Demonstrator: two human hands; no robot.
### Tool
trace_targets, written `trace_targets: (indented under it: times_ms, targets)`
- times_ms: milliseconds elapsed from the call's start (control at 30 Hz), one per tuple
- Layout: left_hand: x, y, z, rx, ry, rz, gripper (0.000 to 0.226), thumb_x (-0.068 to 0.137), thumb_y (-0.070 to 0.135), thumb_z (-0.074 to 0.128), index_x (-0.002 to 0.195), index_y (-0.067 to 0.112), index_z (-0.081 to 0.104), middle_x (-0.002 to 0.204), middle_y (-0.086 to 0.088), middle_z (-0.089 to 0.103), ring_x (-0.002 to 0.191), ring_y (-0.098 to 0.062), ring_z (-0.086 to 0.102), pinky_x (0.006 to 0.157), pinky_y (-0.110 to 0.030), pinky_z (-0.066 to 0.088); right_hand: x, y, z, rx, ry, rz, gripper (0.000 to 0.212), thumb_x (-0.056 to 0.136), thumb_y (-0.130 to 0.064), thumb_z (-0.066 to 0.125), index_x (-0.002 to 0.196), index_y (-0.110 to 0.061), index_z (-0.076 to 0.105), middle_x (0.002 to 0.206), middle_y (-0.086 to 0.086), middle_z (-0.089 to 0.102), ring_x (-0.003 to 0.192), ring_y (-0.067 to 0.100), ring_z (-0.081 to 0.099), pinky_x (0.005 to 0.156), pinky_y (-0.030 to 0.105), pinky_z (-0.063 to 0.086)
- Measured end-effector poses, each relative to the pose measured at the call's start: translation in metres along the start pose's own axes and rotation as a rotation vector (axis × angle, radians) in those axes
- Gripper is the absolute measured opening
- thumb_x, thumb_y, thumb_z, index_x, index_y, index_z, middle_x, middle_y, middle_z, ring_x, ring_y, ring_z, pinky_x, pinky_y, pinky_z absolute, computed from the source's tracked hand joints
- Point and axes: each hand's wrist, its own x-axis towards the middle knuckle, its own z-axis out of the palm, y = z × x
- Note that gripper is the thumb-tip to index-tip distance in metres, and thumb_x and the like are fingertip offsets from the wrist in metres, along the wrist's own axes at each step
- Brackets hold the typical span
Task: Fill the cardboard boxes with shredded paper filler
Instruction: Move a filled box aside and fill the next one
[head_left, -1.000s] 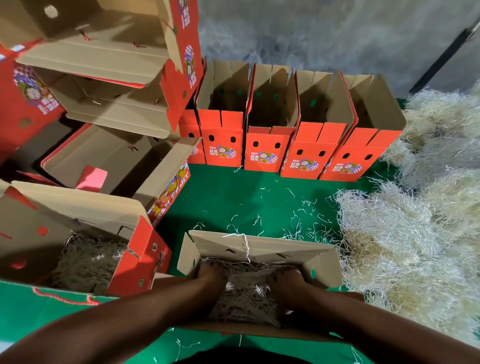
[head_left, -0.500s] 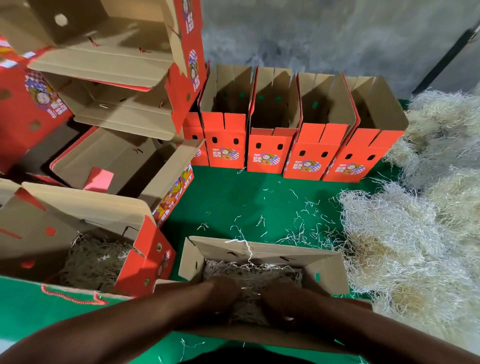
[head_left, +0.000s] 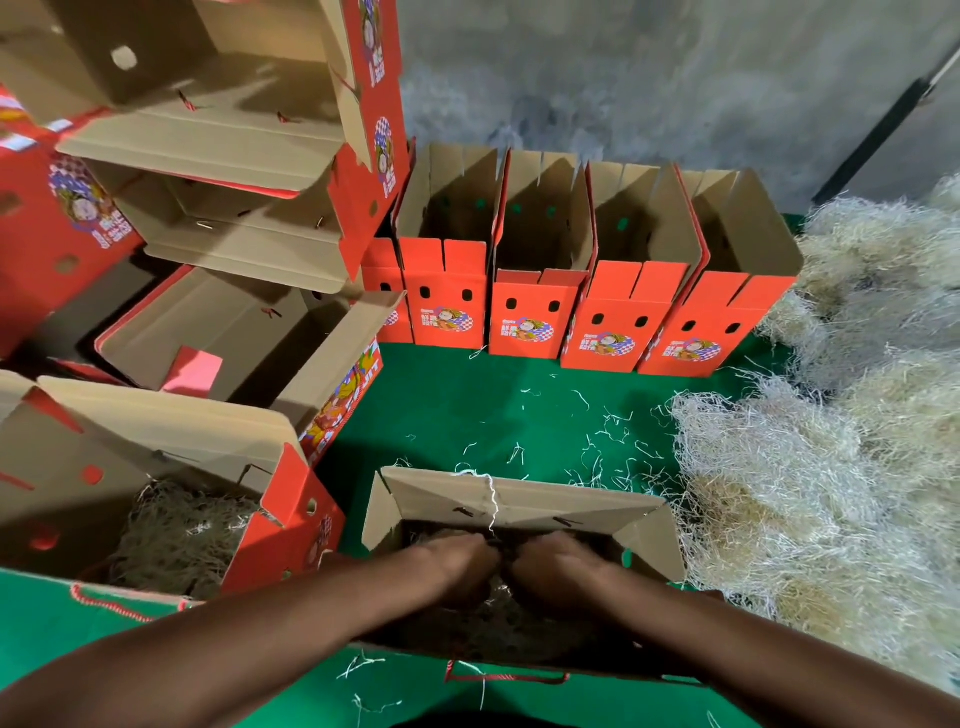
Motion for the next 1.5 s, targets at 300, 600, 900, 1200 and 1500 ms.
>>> trace_targets:
  times_ms: [300, 600, 900, 1200, 1500]
  targets:
    - [0.005, -0.027, 0.022, 0.208, -0.069, -0.083, 0.063, 0.094, 0.02, 0.065, 0.15, 0.01, 0.04, 0.156, -0.019, 0.036, 0.142, -0.036, 0.038, 0.118, -0.046, 0.031, 0.001, 0.012, 0.017, 0.006, -0.144, 0.076, 0.063, 0.094, -0.024, 0.066, 0.149, -0.01, 0.04, 0.149, 0.022, 0.042, 0.133, 0.044, 0.047, 0.103, 0.056, 0.045]
    - [-0.02, -0.026, 0.002, 0.139, -0.043, -0.146, 0.033, 0.095, 0.01, 0.058, 0.126, -0.001, 0.061, 0.13, -0.021, 0.062, 0.118, -0.033, 0.061, 0.097, -0.039, 0.048, -0.017, 0.015, 0.009, 0.126, -0.181, 0.205, 0.046, 0.093, -0.032, 0.067, 0.134, -0.013, 0.058, 0.137, 0.016, 0.059, 0.123, 0.031, 0.06, 0.103, 0.039, 0.048]
    - [-0.073, 0.024, -0.082, -0.222, 0.155, 0.109, 0.016, 0.089, 0.036, 0.066, 0.088, 0.021, 0.058, 0.096, -0.009, 0.071, 0.083, -0.026, 0.065, 0.071, -0.035, 0.052, -0.075, 0.018, -0.048, 0.414, 0.288, 0.103, 0.011, 0.091, -0.017, 0.058, 0.095, -0.011, 0.066, 0.094, 0.01, 0.07, 0.081, 0.024, 0.066, 0.065, 0.028, 0.047]
    - [-0.112, 0.068, -0.1, -0.446, 0.819, 0.273, 0.013, 0.089, 0.023, 0.068, 0.098, 0.031, 0.063, 0.091, 0.013, 0.068, 0.081, -0.004, 0.063, 0.075, -0.031, 0.055, -0.153, 0.045, -0.051, 0.842, 0.95, 0.068, 0.013, 0.098, -0.026, 0.063, 0.093, -0.02, 0.073, 0.082, -0.012, 0.071, 0.076, 0.007, 0.066, 0.066, 0.021, 0.051]
    - [-0.084, 0.095, -0.079, -0.038, 0.997, 0.153, 0.031, 0.095, 0.029, 0.059, 0.126, 0.033, 0.052, 0.118, 0.013, 0.063, 0.111, -0.01, 0.053, 0.106, -0.034, 0.03, -0.154, 0.037, 0.0, 1.439, 1.476, 0.229, 0.013, 0.099, -0.024, 0.062, 0.106, -0.026, 0.072, 0.094, -0.009, 0.072, 0.083, 0.012, 0.065, 0.077, 0.018, 0.053]
